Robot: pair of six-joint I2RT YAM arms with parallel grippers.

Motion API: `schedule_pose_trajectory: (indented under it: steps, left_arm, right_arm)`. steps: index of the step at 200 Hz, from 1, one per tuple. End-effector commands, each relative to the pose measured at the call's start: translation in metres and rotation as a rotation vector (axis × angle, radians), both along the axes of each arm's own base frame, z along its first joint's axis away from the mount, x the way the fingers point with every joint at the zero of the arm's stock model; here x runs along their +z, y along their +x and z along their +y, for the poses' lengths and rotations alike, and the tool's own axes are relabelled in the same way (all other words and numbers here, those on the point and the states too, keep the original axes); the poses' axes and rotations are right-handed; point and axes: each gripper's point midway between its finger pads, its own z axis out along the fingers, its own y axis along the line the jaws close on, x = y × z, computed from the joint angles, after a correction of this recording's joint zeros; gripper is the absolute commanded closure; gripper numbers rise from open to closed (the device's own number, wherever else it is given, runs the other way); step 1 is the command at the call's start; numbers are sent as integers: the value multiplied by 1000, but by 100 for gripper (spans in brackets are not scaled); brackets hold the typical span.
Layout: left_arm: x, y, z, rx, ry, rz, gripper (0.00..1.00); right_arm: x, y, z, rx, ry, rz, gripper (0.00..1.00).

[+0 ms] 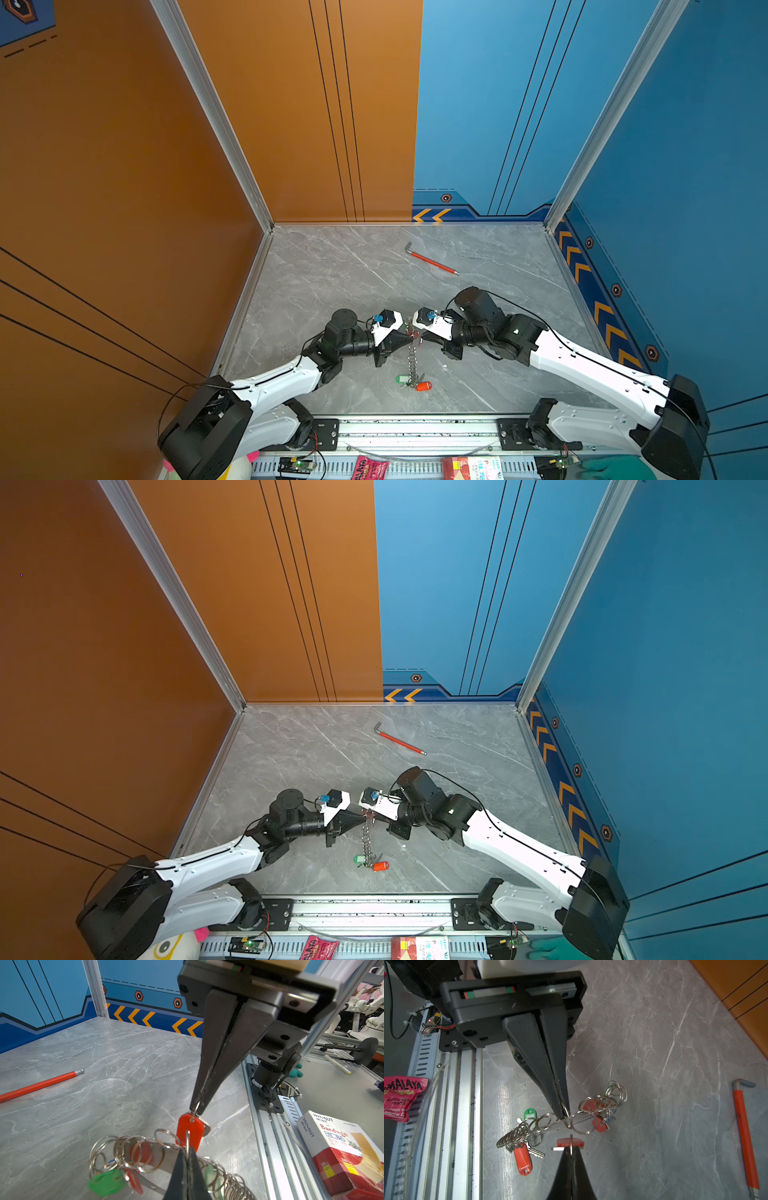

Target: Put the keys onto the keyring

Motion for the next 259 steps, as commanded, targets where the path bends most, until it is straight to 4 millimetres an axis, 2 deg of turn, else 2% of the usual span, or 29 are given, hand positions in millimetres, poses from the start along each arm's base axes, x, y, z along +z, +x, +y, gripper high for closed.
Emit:
schedule_pose_trajectory:
  steps: [1,179,259]
  left_arm:
    - [16,-1,-4,-36,-43,-26,100]
    - [18,-4,-5,-63,-54,-13,100]
    - [17,-6,-5,-69,-54,-9,100]
  right_arm:
    - [1,0,1,8,-22,-4,100]
    - [-9,-4,1,5,-82,-18,100]
    - [-3,1,1,-18,-79,-29,100]
